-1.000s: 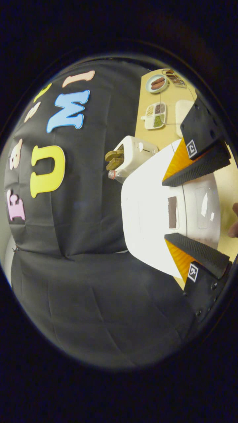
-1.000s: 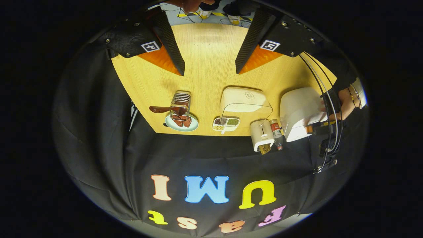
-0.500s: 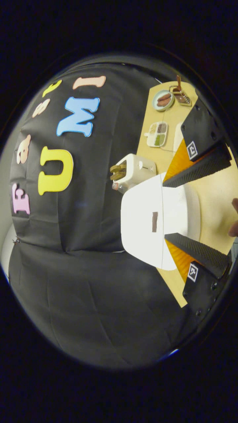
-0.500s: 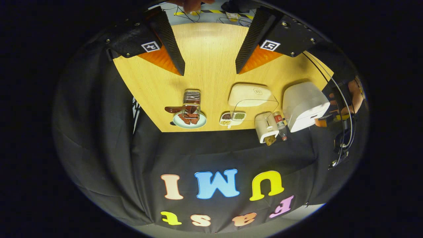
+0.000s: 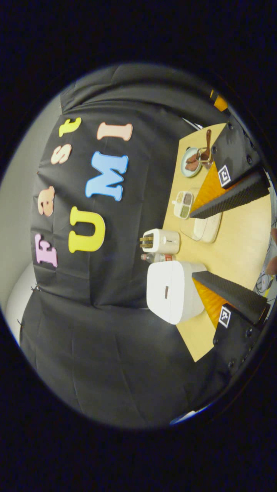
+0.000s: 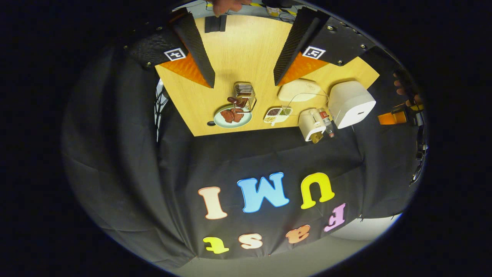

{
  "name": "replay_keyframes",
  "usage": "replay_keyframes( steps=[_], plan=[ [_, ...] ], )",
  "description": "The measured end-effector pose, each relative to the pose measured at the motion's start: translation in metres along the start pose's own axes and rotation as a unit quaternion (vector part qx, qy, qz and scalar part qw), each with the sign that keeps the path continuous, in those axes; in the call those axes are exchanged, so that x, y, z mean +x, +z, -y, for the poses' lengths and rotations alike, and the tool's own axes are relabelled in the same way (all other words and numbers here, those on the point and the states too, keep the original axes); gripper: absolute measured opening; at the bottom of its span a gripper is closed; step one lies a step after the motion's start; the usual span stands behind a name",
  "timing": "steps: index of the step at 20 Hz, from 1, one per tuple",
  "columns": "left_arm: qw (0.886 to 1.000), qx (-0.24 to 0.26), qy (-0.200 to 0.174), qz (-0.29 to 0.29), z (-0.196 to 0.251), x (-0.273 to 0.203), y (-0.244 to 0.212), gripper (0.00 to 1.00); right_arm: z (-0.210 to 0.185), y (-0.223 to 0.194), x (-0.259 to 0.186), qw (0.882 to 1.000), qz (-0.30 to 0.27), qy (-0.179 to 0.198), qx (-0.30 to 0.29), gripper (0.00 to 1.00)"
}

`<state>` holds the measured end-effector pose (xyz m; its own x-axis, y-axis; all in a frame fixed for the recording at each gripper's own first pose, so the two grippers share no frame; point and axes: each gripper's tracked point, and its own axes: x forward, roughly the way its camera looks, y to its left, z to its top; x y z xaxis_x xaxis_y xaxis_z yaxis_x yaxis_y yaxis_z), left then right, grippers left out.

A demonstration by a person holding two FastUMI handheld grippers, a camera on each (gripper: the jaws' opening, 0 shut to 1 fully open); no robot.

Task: Close the left gripper, press the button to open the rice cooker; take a wooden spoon from the chopstick holder with the right hand, scoop a spoonful of rice and pour it into the rice cooker, then put the wooden spoon back into the chopstick holder.

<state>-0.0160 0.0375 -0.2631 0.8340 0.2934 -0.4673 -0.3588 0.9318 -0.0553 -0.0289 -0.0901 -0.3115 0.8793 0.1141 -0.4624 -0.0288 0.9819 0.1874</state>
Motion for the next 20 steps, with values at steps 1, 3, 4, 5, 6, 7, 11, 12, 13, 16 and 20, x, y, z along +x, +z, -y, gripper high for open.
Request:
replay_keyframes(
  steps=[1, 3, 4, 5, 6, 7, 11, 12, 13, 16, 20],
  plan=[
    [1.000, 0.015, -0.010, 0.011, 0.015, -0.013, 0.008, 0.96, 0.007, 0.019, -0.001, 1.000, 0.013, 0.000, 0.002, 0.94],
    [0.997, 0.043, -0.042, 0.038, 0.045, -0.036, 0.031, 0.94, 0.015, 0.054, -0.004, 0.999, 0.038, -0.002, 0.007, 0.94],
    [0.995, 0.053, -0.057, 0.059, 0.060, -0.046, 0.046, 0.95, 0.018, 0.075, -0.009, 0.998, 0.056, -0.003, 0.007, 0.94],
    [0.992, 0.061, -0.073, 0.079, 0.072, -0.047, 0.060, 0.95, 0.020, 0.097, -0.015, 0.997, 0.078, -0.006, 0.007, 0.94],
    [0.990, 0.064, -0.084, 0.096, 0.083, -0.056, 0.077, 0.95, 0.022, 0.119, -0.021, 0.995, 0.099, -0.012, 0.006, 0.94],
    [0.988, 0.061, -0.093, 0.112, 0.091, -0.064, 0.094, 0.95, 0.021, 0.137, -0.027, 0.993, 0.118, -0.018, 0.002, 0.94],
    [0.974, 0.046, -0.119, 0.186, 0.110, -0.092, 0.159, 0.97, -0.004, 0.191, -0.054, 0.984, 0.177, -0.016, -0.014, 0.94],
    [0.973, 0.048, -0.124, 0.187, 0.107, -0.095, 0.157, 0.97, -0.011, 0.198, -0.059, 0.982, 0.186, -0.019, -0.022, 0.94],
    [0.973, 0.048, -0.133, 0.184, 0.106, -0.097, 0.153, 0.96, -0.019, 0.202, -0.063, 0.980, 0.193, -0.020, -0.030, 0.94],
    [0.973, 0.046, -0.138, 0.181, 0.083, -0.093, 0.152, 0.97, -0.044, 0.202, -0.067, 0.979, 0.198, -0.022, -0.046, 0.94],
    [0.973, 0.024, -0.146, 0.177, 0.049, -0.090, 0.146, 0.96, -0.070, 0.190, -0.067, 0.981, 0.187, -0.023, -0.043, 0.94]
  ],
)
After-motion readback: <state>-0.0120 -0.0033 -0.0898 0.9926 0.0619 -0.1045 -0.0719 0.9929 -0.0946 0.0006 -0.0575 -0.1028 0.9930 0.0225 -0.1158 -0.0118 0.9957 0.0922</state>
